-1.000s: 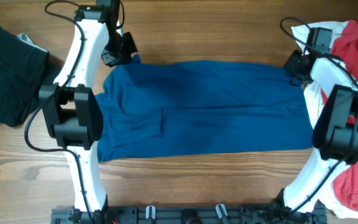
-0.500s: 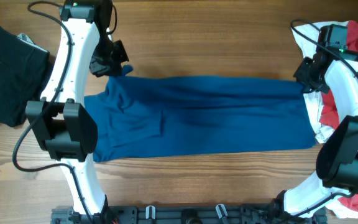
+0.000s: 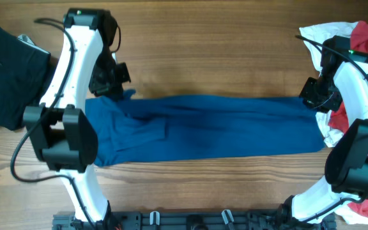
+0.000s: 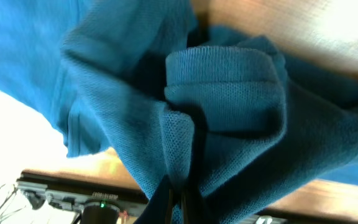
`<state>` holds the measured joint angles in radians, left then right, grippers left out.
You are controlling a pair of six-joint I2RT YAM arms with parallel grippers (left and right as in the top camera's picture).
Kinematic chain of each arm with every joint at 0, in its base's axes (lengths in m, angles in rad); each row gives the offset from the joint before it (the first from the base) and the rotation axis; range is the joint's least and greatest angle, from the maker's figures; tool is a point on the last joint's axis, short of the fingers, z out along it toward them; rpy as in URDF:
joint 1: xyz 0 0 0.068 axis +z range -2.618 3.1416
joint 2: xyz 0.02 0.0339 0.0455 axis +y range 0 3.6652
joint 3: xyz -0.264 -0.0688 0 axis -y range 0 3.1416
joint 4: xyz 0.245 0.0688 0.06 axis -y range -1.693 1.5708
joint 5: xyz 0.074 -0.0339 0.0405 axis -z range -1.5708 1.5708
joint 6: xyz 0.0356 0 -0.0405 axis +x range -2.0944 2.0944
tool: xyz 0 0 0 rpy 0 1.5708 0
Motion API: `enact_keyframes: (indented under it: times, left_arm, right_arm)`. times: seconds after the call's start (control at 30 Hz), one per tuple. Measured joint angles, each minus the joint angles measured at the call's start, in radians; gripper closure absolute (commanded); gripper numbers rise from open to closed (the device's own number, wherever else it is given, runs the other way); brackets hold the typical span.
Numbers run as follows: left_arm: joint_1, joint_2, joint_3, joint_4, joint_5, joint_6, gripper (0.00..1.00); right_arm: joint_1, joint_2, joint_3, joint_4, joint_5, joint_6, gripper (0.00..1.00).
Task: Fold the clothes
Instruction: 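Fold the top edge down toward the bottom edge with both grippers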
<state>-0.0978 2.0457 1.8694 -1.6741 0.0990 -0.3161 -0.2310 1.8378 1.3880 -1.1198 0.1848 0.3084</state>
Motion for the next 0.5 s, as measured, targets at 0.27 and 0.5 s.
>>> enact_keyframes:
  times: [0.27, 0.5]
  left_arm:
    - [0.000, -0.279, -0.249, 0.034, 0.007, -0.001, 0.96]
    - [-0.035, -0.376, -0.437, 0.231, 0.043, -0.027, 0.96]
  right_arm:
    - [0.000, 0.000, 0.000, -0.018, 0.001, 0.000, 0.75]
    - [0.000, 0.000, 0.000, -0.027, 0.012, 0.000, 0.75]
